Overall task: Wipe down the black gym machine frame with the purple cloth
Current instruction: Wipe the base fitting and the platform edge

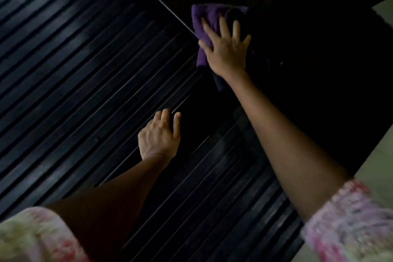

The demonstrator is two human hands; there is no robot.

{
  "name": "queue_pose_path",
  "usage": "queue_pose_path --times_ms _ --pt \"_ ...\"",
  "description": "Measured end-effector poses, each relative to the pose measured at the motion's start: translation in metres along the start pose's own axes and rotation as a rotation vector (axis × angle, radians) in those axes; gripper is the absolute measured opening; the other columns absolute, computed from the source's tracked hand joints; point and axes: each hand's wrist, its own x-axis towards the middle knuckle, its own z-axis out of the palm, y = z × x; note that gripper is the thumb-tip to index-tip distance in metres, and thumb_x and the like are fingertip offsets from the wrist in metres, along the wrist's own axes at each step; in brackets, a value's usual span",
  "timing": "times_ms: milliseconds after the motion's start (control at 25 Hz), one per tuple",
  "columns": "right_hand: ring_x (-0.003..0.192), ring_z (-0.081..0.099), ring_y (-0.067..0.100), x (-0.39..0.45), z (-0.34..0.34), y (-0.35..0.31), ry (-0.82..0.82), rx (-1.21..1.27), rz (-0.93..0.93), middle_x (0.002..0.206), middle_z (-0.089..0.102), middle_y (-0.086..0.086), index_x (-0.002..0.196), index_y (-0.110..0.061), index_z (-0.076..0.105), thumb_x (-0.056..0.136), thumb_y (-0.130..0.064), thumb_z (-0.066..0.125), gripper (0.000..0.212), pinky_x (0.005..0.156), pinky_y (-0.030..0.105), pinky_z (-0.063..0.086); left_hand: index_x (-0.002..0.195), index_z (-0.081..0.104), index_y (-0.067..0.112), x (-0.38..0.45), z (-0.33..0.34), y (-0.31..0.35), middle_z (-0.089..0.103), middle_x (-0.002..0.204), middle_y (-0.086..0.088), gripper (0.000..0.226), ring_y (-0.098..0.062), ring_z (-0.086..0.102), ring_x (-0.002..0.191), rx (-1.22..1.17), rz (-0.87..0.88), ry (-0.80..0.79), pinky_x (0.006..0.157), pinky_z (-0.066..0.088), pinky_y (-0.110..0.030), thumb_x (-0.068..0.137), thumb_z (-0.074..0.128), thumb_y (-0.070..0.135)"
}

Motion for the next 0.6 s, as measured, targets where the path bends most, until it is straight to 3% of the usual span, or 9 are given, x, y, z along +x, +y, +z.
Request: queue_pose_path --times_ms 120,360,440,520,600 --pt "0.143 0.013 0.033 -0.017 0.002 0.013 -0.023 -0.010 -0.131 0.158 0.017 -0.002 0.146 -0.045 0.023 0.098 -0.052 0.031 0.050 0.107 0.059 0.017 0.121 0.053 0.016 -0.002 0.000 0.000 0.060 0.114 0.000 0.050 -0.021 0.061 0.095 -0.002 0.007 -0.004 0.068 0.031 -0.028 0.098 0.021 0.048" --pt "0.144 0.009 0.033 0.053 -0.004 -0.028 0.045 0.192 0.208 0.159 0.013 -0.002 0.147 -0.043 0.024 0.098 -0.053 0.027 0.050 0.110 0.059 0.008 0.122 0.052 0.016 0.000 0.001 -0.001 0.059 0.114 0.002 0.052 -0.019 0.060 0.096 0.023 0.008 -0.015 0.069 0.031 -0.027 0.097 0.020 0.048" --pt "0.145 0.009 0.034 0.047 -0.002 -0.049 0.040 0.148 0.072 0.159 0.014 -0.001 0.147 -0.043 0.023 0.098 -0.050 0.030 0.049 0.110 0.061 0.009 0.124 0.051 0.017 0.000 0.001 -0.001 0.059 0.115 0.002 0.053 -0.018 0.060 0.097 0.024 0.006 -0.011 0.070 0.031 -0.026 0.096 0.019 0.049" --pt "0.144 0.012 0.032 0.037 0.000 -0.044 0.015 0.034 -0.183 0.158 0.017 -0.003 0.147 -0.044 0.022 0.098 -0.049 0.033 0.050 0.109 0.060 0.013 0.126 0.051 0.018 0.000 0.001 -0.003 0.059 0.116 0.003 0.060 -0.018 0.061 0.098 0.024 0.013 -0.003 0.070 0.032 -0.026 0.093 0.014 0.052" --pt "0.143 0.016 0.029 0.047 -0.003 -0.018 0.017 0.009 -0.260 0.157 0.020 -0.004 0.146 -0.044 0.022 0.098 -0.050 0.033 0.050 0.108 0.058 0.017 0.123 0.053 0.016 0.000 0.001 -0.001 0.060 0.113 0.002 0.062 -0.017 0.061 0.094 0.022 0.019 -0.005 0.068 0.032 -0.026 0.092 0.012 0.053"
